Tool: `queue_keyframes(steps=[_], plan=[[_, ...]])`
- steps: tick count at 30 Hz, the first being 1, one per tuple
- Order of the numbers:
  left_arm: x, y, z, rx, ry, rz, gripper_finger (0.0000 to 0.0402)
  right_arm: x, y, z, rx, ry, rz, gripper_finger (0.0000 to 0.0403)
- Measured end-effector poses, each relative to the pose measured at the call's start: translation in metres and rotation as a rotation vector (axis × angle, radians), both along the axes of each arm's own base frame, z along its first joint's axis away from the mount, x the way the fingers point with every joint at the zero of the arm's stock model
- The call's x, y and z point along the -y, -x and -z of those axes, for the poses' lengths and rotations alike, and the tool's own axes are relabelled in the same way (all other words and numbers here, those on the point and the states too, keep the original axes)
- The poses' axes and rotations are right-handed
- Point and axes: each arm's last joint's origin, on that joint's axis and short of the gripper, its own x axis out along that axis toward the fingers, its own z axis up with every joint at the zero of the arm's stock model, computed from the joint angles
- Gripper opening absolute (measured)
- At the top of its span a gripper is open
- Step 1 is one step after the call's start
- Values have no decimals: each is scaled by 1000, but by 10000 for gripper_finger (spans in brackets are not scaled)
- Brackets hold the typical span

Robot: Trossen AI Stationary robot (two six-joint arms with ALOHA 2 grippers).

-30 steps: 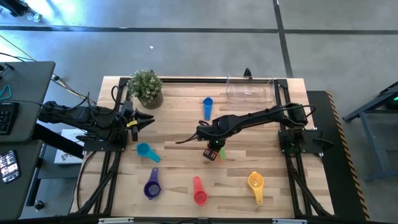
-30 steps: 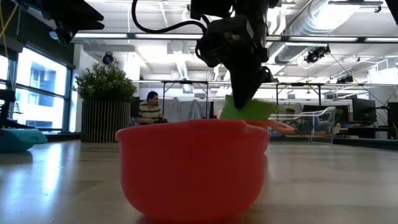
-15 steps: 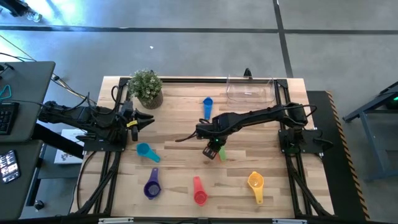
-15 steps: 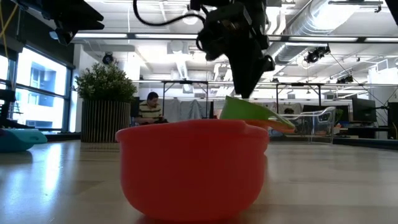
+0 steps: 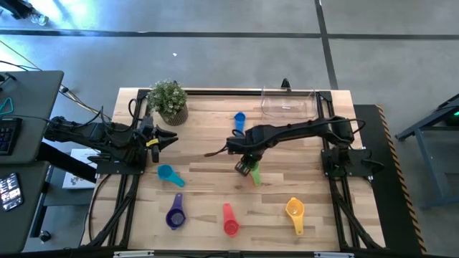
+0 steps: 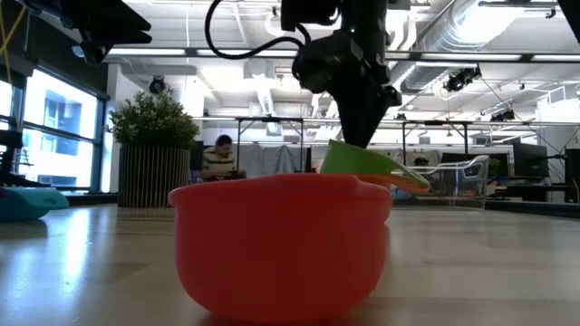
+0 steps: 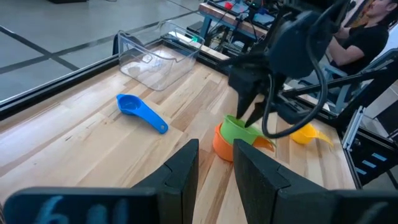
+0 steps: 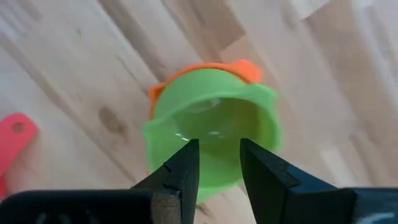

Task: Nest measuring cups in basket
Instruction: Stack the green measuring cup on top of the orange measuring cup

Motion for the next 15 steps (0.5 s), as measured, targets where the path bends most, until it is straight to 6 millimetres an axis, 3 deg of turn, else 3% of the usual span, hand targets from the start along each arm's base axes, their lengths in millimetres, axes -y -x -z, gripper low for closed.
queue_keyframes(steps=[15], plan=[[0, 0, 0, -2, -11, 0, 90, 3, 2, 25, 24, -50, 5, 108]])
